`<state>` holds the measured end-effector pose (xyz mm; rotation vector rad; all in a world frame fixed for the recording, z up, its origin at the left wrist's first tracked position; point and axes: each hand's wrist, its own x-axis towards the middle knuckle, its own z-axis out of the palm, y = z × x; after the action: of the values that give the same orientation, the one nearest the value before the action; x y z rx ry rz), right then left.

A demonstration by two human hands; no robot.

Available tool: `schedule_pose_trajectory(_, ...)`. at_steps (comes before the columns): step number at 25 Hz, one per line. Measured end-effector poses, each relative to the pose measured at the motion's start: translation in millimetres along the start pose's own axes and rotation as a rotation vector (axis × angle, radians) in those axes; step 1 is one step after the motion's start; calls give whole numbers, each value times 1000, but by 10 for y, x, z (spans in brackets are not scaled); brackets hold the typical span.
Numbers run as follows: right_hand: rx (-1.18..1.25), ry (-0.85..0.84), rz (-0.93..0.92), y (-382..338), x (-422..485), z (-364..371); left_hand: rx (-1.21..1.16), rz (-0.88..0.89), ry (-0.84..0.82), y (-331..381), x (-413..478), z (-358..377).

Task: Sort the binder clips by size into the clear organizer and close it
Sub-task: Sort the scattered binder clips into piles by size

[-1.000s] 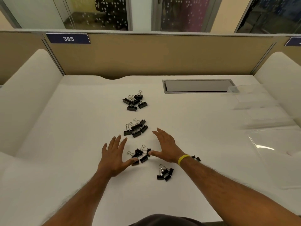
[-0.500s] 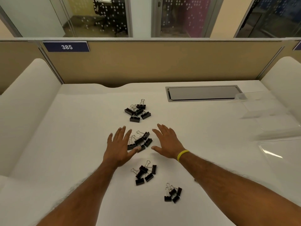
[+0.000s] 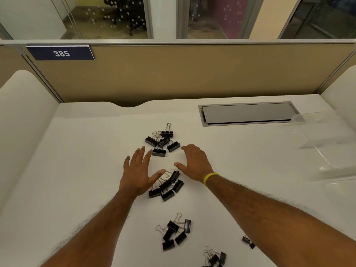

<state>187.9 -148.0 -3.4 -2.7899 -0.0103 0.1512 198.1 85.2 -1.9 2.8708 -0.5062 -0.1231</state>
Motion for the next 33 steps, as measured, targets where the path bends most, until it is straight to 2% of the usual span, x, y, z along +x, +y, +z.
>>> schedule_pose_trajectory(8,125,87,-9,-257,686,5,-111,-75,40,-146,530,-83)
schedule_pose_trajectory(11,196,4,2,-295,918,-36,-216,-102,4,-162,810,-114)
schedule_pose_trajectory(13,167,-105,5,-329,1016,-34,-264,-90,-55,-173,947,-112)
schedule_pose_trajectory(15,112,-142,6,-360,1085,10,-289,-77,-99,-189,1039,-99)
schedule_pose_trajectory(19,43,-118,-37,-382,1164,56,-233,-47,-95,-196,1106,-60)
schedule_pose_trajectory(24,57,-71,-48,-444,1217,50,-344,-54,-60,-180,1151,-32)
schedule_pose_trajectory(29,227,-87,-41,-427,1273,30,-495,-117,-1,-163,1177,-15)
schedule_pose_trajectory(33,559,-80,8,-373,1291,-52,-695,-214,64,-72,1188,-115)
